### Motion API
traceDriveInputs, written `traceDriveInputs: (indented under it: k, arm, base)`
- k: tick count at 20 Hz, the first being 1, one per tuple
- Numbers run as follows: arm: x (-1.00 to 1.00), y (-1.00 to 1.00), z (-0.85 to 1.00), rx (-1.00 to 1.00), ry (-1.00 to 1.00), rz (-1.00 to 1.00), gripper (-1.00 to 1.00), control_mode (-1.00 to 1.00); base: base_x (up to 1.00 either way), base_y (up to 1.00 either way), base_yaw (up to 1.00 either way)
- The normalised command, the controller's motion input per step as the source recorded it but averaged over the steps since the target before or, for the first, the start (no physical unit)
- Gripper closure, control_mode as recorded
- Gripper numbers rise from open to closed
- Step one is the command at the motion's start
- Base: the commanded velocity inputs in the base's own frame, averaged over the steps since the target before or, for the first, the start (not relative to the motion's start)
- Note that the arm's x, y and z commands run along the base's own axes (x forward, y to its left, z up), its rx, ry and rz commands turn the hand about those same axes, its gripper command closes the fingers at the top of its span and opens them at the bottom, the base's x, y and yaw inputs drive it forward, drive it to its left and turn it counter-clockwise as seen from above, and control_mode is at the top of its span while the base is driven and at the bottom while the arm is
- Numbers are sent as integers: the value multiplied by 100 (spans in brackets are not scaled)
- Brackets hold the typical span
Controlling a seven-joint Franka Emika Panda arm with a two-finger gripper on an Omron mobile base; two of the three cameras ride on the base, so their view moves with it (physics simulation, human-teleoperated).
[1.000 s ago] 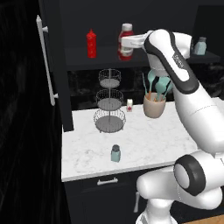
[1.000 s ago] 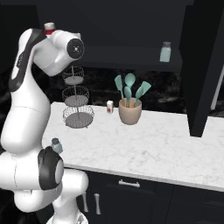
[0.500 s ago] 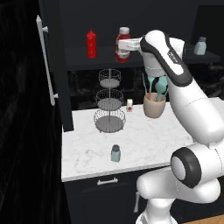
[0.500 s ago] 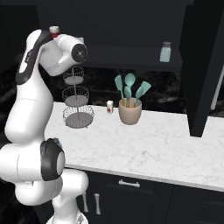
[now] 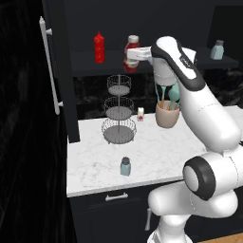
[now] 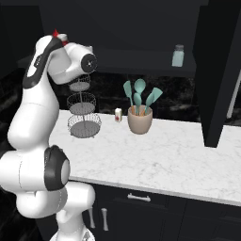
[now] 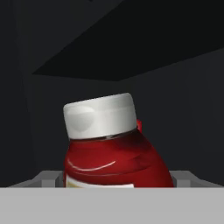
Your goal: Put the shaker and condiment bottle from the counter next to their counterparts in the cabinet.
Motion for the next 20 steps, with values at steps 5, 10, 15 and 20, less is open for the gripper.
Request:
traceDriveInputs:
  k: [5,10,15,20]
  arm:
    - [16,6,-13,2,0,0,100,-100]
    - [26,15,-13,1,0,0,100,-100]
    - [38,11,-1,3,2,0,100,-100]
    - [44,14,-9,1,3,0,100,-100]
  base:
    - [0,0,0]
    - [0,0,0]
    - [0,0,0]
    - [0,0,0]
